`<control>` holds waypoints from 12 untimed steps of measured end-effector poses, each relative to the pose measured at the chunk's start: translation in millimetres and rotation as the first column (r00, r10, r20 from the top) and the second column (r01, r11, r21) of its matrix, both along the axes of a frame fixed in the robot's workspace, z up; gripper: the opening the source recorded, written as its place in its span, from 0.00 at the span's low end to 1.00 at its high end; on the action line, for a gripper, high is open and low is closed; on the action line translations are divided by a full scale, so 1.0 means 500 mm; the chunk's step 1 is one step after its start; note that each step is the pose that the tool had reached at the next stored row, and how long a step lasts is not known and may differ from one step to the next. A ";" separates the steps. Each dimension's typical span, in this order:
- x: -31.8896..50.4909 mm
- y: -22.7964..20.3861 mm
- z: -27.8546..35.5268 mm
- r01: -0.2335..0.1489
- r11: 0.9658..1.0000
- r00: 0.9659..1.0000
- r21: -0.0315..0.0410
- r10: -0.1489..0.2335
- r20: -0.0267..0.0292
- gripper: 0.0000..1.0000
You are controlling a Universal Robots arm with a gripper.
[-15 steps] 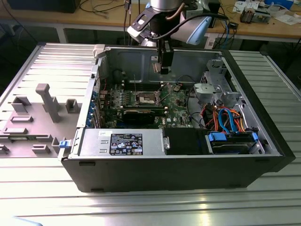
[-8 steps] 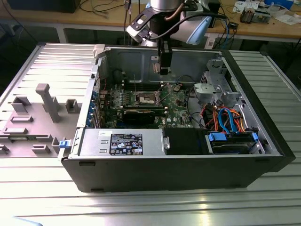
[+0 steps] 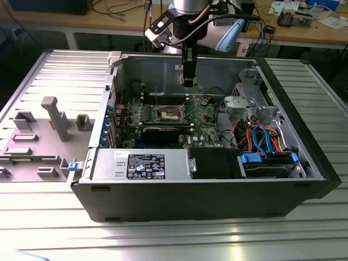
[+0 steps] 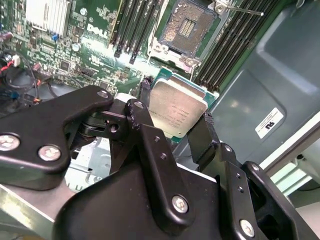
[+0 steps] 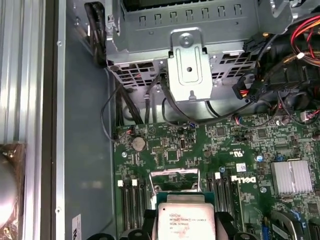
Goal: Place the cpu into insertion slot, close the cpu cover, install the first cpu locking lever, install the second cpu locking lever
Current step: 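Place the cpu into insertion slot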
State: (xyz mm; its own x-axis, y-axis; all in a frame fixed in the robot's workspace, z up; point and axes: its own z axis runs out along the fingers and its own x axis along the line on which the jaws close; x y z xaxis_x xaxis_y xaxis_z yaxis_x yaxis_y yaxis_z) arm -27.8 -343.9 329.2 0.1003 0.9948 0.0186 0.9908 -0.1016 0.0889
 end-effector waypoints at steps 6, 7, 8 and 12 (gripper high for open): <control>0.000 0.0001 -0.001 -0.022 1.000 1.000 0.000 0.022 0.000 0.54; 0.000 0.0001 -0.002 -0.040 0.999 0.999 0.000 0.040 0.000 0.54; 0.000 0.0001 -0.003 -0.052 0.999 0.999 0.000 0.052 0.000 0.54; -0.014 0.0001 -0.008 -0.064 0.998 0.998 0.000 0.064 0.000 0.54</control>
State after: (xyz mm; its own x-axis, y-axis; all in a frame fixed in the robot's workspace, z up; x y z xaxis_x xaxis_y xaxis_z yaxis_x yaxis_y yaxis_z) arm -34.7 -343.8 325.2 0.0365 0.9992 0.0188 0.9953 -0.0381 0.0891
